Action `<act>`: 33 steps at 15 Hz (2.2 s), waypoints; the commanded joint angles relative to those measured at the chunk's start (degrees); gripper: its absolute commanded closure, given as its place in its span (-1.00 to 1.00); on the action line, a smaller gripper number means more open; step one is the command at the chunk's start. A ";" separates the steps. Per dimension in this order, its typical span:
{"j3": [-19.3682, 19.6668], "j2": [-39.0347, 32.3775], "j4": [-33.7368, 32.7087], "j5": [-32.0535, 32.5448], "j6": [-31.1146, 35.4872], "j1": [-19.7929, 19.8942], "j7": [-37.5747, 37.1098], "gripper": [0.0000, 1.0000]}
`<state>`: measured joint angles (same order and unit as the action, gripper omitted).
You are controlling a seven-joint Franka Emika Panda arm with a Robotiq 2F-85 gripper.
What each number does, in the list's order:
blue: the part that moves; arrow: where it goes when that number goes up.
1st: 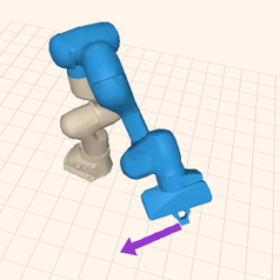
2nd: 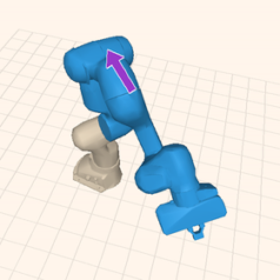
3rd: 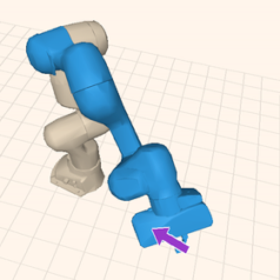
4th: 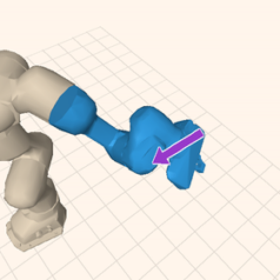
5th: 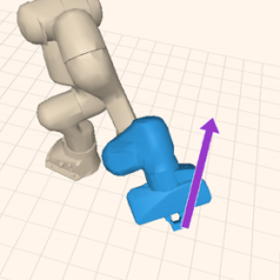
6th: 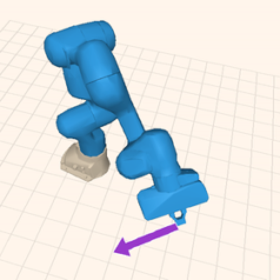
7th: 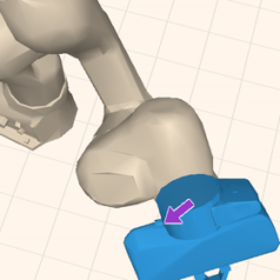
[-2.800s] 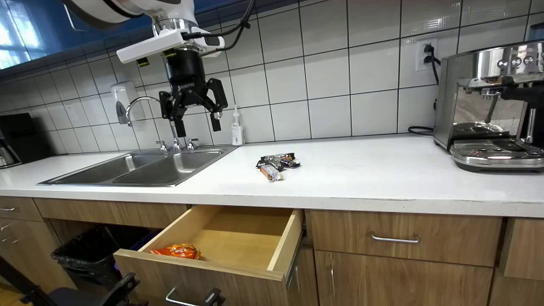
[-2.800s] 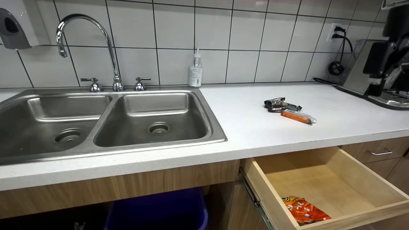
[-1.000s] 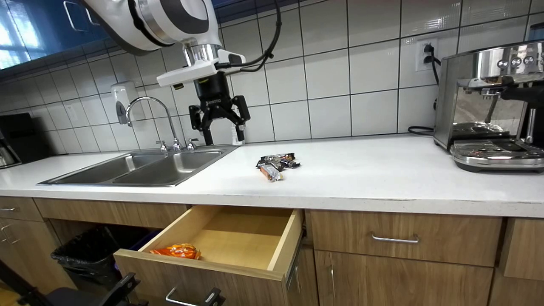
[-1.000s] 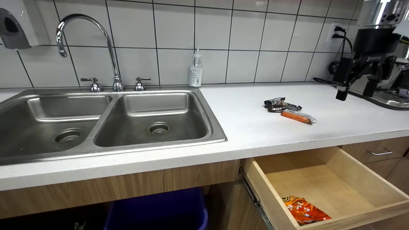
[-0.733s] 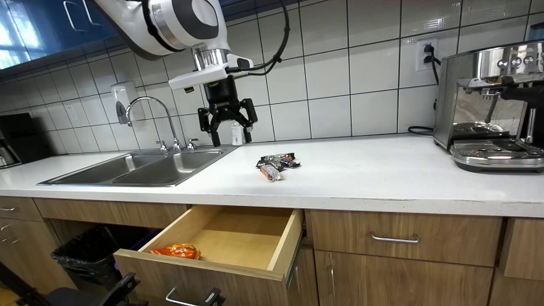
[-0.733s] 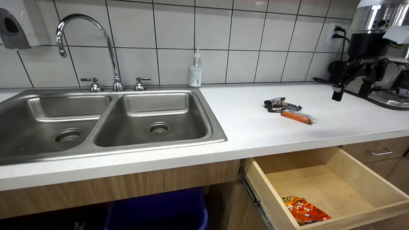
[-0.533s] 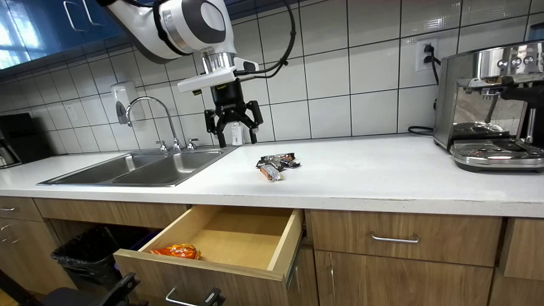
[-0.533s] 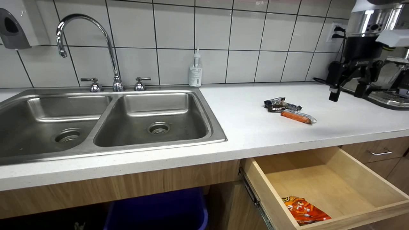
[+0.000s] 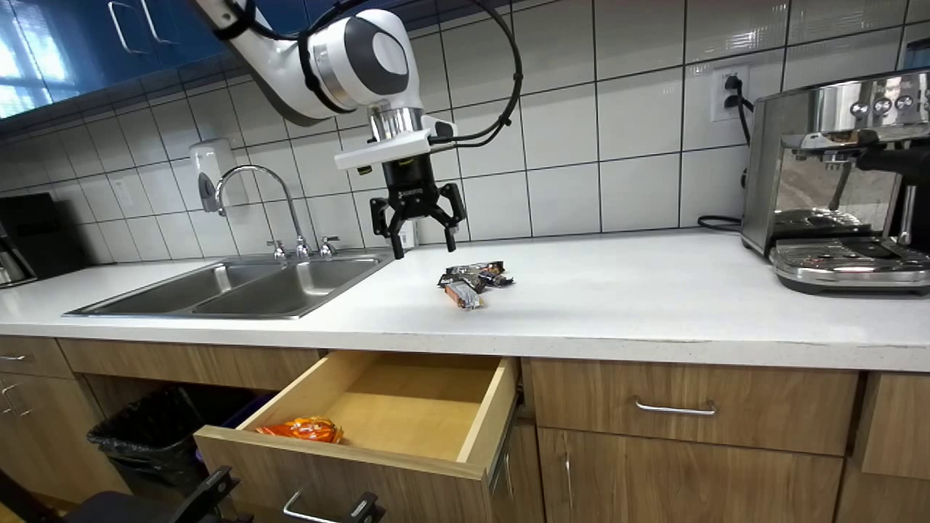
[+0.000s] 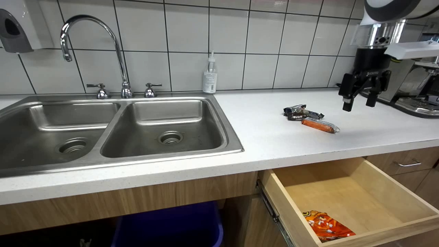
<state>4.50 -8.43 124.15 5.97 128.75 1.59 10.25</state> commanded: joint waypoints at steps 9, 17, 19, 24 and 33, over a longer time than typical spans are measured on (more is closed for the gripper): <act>-1.46 -10.33 -10.74 0.35 -2.22 1.48 8.20 -1.00; -2.27 -15.93 -16.15 0.71 -3.90 1.93 13.61 -1.00; -2.64 -17.31 -17.66 0.74 -4.55 2.16 14.75 -1.00; -3.25 -20.86 -22.24 0.77 -7.24 2.69 17.24 -1.00; -4.33 -26.68 -30.28 0.42 -12.65 3.87 19.83 -1.00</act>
<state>1.88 -32.56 98.63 5.98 119.95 3.72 28.10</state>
